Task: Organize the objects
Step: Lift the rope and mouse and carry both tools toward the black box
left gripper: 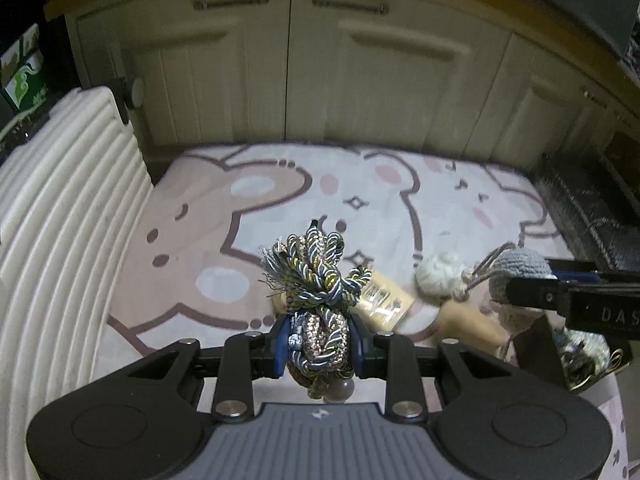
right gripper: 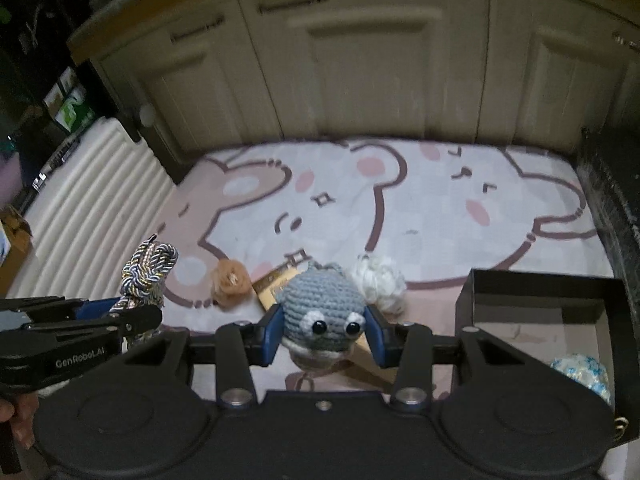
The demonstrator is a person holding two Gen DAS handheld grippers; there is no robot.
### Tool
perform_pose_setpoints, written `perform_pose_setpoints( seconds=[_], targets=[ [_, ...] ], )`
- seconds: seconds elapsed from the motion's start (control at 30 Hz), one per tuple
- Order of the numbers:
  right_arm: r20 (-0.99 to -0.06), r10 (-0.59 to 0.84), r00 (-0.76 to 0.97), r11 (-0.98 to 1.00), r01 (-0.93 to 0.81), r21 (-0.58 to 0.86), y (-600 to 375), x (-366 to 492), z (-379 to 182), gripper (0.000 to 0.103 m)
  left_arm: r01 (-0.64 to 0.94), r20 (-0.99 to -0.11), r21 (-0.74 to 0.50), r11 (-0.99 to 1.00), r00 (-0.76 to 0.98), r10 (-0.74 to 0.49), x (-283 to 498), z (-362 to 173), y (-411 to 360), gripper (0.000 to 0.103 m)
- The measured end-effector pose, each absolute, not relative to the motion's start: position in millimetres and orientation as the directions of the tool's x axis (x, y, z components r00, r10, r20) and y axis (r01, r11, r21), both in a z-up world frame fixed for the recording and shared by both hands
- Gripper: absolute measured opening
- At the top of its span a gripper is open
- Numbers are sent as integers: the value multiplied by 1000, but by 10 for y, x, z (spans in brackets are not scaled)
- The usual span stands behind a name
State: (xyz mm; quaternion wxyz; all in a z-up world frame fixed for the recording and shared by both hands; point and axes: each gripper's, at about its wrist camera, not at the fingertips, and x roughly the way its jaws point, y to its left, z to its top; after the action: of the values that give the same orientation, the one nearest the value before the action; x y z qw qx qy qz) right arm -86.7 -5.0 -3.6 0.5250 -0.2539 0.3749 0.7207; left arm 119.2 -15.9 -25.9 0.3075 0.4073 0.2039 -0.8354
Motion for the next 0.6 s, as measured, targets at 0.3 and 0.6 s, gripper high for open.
perform_pose_setpoints(
  seconds=[0.3,0.6],
  targets=[
    [-707,640,-301,-152,-951,268,-168,-798,140,45,682,-762,-104,-724,-522,-382,1192,-35,-51,32],
    [-685,685,-247,-127,-967,221,-229,-834,265,45,703,-744,-111,-702,-527,-411,1207,58,-5,32]
  ],
)
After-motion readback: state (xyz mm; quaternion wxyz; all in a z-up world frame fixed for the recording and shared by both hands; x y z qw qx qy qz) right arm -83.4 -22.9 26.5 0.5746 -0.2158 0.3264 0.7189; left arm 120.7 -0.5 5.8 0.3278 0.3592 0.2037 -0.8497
